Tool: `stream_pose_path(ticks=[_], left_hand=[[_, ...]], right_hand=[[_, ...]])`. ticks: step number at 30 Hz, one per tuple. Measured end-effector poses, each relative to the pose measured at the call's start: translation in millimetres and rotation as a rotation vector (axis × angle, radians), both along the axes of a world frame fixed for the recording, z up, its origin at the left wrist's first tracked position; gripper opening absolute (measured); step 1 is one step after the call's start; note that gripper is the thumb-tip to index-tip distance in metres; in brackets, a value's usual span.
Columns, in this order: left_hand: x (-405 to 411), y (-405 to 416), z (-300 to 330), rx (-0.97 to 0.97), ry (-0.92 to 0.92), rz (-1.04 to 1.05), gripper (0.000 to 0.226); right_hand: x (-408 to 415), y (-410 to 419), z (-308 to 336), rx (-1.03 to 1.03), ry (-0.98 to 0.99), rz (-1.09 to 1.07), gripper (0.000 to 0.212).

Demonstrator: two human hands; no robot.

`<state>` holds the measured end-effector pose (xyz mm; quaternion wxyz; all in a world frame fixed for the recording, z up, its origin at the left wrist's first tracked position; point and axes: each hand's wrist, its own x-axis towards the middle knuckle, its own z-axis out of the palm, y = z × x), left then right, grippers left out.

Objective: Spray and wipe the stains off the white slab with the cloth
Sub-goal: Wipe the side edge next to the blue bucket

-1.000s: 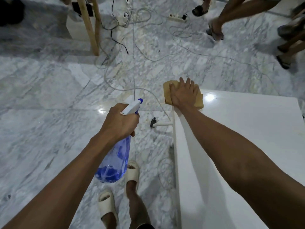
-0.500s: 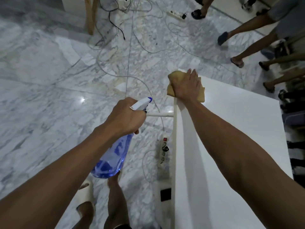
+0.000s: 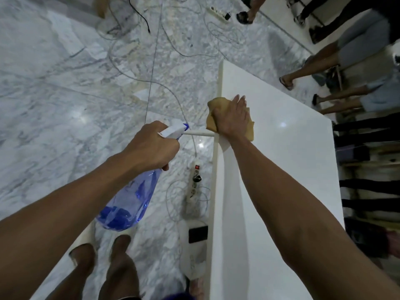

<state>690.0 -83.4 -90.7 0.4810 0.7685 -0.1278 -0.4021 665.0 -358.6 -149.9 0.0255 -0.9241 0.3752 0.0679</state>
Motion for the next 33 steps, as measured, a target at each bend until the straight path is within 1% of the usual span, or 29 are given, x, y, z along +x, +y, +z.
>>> stream_pose_path(ticks=[7,15,20,22,24,27,33], left_hand=[[-51.4,11.9,-2.1,-0.018,0.045,0.027,0.021],[-139.7,49.7,-2.8,-0.038,0.074,0.022,0.023],[-203.7,76.9,0.3,-0.041,0.079,0.039,0.023],[-225.6,87.7,0.7,-0.054,0.092,0.057,0.031],[-247.1,98.5,0.0,-0.064,0.099,0.064,0.035],[-278.3,112.8,-3.9,-0.050,0.082,0.049,0.026],[-339.0,153.9,-8.4,-0.055,0.095,0.023,0.027]], right_hand=[[-72.0,42.1,2.9,0.004,-0.009,0.030,0.090],[-163.9,97.4,6.0,0.018,-0.015,0.038,0.091],[-232.3,139.5,8.4,0.027,-0.046,0.036,0.107],[-260.1,154.8,7.6,0.024,-0.041,0.036,0.111],[-284.5,168.3,6.8,0.030,-0.034,0.033,0.107],[-318.4,188.0,4.9,0.023,-0.006,0.036,0.094],[-384.3,229.9,4.9,0.022,0.009,0.019,0.090]])
